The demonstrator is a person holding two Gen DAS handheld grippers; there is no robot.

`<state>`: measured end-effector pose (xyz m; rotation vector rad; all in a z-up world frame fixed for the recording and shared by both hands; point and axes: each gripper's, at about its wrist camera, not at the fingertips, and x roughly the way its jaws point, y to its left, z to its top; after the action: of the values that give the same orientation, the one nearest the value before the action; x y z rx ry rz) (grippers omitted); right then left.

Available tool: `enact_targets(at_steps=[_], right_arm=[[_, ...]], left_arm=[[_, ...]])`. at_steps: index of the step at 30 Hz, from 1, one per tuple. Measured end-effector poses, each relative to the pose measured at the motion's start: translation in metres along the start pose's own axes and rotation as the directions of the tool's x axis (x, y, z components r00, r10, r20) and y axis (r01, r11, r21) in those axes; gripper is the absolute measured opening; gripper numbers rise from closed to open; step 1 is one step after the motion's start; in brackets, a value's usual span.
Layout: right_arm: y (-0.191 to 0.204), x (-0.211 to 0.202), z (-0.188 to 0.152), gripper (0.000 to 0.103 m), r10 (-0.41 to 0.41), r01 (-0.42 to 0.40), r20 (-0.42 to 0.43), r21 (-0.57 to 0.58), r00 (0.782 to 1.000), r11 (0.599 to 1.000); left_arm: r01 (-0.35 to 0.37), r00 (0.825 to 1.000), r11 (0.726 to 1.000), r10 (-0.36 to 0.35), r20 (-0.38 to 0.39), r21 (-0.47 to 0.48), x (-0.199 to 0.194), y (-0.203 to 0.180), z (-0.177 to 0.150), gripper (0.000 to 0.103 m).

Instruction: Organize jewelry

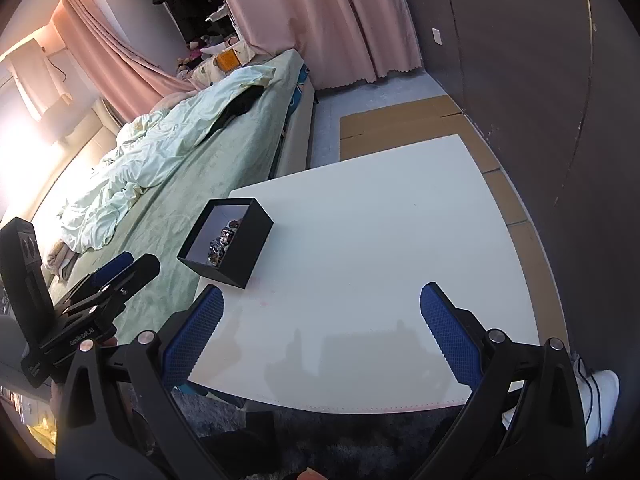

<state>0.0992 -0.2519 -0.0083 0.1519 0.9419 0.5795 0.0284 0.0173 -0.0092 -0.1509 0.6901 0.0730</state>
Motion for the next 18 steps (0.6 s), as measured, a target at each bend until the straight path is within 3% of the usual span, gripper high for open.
enact_targets(at_steps=[18], right_arm=[[0.0022,0.0013,0.0008,0.098,-0.013,0.013,-0.002,0.008,1.000,1.000]], left_arm=[[0.013,1.000,1.000,-0.013,0.012,0.007,-0.0045,-0.0038,0.0009,0.095]])
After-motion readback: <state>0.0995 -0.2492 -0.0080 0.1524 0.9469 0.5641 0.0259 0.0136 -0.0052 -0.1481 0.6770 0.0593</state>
